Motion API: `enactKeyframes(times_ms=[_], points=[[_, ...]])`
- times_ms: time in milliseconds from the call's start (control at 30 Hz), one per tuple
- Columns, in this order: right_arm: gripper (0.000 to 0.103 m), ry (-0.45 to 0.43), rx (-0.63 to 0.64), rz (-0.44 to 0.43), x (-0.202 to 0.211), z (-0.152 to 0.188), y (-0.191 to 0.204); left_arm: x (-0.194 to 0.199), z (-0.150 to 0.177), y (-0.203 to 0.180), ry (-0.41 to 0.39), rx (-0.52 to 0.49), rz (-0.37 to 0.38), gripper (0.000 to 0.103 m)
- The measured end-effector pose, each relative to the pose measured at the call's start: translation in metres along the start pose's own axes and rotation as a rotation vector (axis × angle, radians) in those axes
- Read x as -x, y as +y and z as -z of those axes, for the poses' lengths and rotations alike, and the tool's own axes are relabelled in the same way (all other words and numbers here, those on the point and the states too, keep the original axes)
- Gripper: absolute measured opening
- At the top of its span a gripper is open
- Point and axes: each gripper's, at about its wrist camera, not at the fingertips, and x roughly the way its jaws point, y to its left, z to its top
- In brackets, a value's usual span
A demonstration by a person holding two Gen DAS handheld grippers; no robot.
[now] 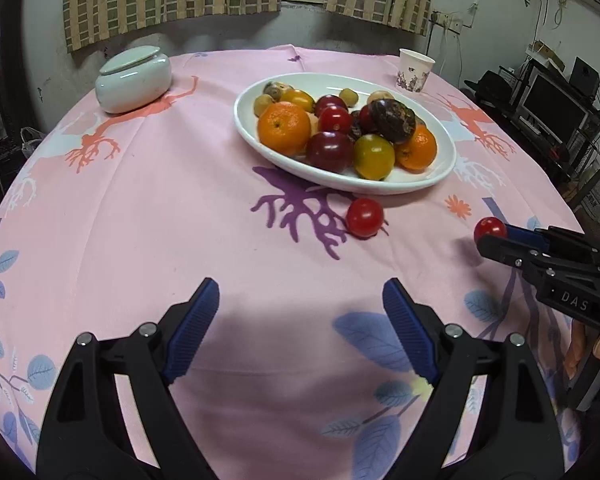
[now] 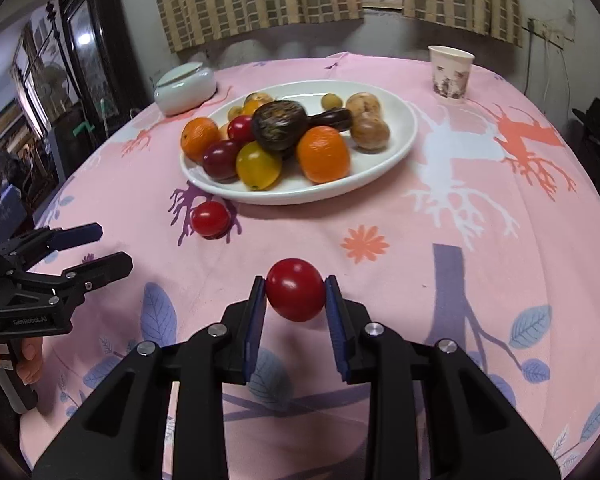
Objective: Organize fruits
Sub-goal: 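Grasp a red cherry tomato with the left tool while the right tool grasps another, then carry both cherry tomatoes onto the white plate and open both tools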
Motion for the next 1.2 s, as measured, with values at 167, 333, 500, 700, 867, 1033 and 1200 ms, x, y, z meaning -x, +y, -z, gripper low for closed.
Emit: enactKeyframes(times_ms=[167,333,500,700,867,1033,1200], points=[[0.030,-0.043,-0.011,-0.050,0.015,-0.003,-0.002,-0.017,-0.012,-0.020,0.039,-0.025,-0.023,0.084],[0.030,-0.045,-0.041,-0.071,0.016,-0.003,-0.008,-0.036,-0.025,-0.042,0.045,-0.060,-0.014,0.069],[0.030,-0.052,-0.064,-0.086,0.019,-0.005,-0.013,-0.058,-0.031,-0.050,0.097,-0.079,-0.001,0.038],[0.030,-0.043,-0.071,-0.087,0.017,-0.005,-0.015,-0.065,-0.040,-0.048,0.076,-0.081,0.000,0.030],[0.030,-0.038,-0.061,-0.084,0.015,-0.004,-0.013,-0.068,-0.042,-0.049,0.066,-0.097,-0.008,0.030],[0.030,-0.038,-0.061,-0.082,0.015,-0.004,-0.012,-0.070,-0.042,-0.050,0.055,-0.101,-0.009,0.031],[0.030,-0.025,-0.053,-0.070,0.012,-0.003,-0.012,-0.071,-0.043,-0.051,0.042,-0.099,-0.021,0.028]])
